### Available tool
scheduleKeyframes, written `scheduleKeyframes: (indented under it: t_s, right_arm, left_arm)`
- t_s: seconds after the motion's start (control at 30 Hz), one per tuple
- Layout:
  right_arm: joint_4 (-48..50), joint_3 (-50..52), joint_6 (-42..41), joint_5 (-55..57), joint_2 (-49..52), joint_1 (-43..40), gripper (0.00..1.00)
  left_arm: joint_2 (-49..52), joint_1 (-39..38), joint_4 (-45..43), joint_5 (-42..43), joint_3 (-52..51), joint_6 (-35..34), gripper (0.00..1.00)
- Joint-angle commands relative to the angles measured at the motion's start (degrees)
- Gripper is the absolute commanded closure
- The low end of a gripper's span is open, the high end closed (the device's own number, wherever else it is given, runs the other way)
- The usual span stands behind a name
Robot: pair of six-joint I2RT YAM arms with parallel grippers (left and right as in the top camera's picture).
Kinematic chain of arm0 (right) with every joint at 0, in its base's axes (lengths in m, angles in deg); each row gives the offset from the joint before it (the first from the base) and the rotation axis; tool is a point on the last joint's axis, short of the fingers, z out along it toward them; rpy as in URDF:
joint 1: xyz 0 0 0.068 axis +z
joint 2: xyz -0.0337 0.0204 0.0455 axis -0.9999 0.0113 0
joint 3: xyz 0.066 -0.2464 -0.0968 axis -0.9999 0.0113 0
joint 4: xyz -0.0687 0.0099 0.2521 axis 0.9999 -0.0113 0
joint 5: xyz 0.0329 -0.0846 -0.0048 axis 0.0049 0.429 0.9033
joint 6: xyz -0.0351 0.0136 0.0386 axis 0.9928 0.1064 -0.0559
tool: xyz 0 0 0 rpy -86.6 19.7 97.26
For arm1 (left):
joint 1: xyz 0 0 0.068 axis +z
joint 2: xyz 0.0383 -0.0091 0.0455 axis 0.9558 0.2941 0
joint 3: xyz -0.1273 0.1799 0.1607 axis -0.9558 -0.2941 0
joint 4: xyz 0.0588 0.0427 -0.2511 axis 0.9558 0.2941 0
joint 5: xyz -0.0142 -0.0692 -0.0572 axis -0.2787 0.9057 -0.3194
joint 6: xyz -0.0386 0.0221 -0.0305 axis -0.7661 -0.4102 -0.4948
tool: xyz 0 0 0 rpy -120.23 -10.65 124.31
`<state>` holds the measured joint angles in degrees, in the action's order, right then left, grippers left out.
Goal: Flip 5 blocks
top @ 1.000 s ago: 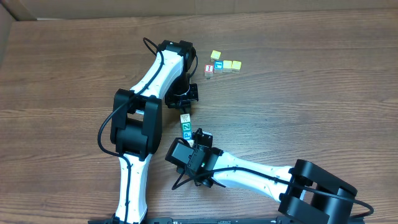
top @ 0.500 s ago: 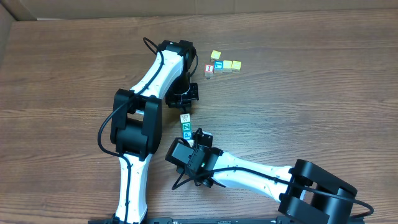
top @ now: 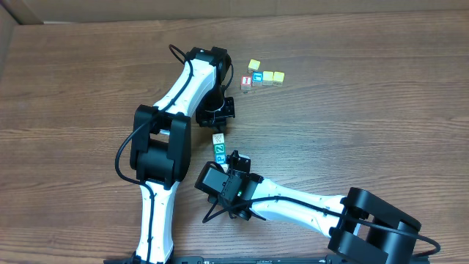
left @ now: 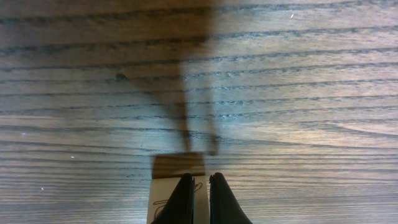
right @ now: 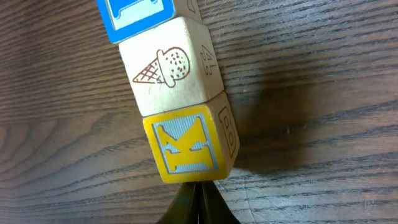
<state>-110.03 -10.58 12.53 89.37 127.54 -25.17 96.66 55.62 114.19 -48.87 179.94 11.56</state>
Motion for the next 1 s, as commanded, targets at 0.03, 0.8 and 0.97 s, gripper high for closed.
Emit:
scheduleKeyframes:
  t_s: [0.03, 0.8, 0.97]
  right_arm:
    - [0.17, 0.28, -0.28, 0.81, 0.48, -0.24, 0.96]
    - [-0.04, 0.28, -0.28, 0.79, 0.48, -0.24, 0.95]
    - [-0.04, 0.28, -0.28, 0.79, 0.48, -0.24, 0.95]
  left_arm:
    - [0.59, -0.44, -0.74, 0.42, -0.22, 0.70, 0.96]
    - [0.59, -0.02, 0.68, -5.62, 1.18, 0.66, 0.96]
    - [0.59, -0.79, 0.68, -5.55, 0.22, 0.66, 0.96]
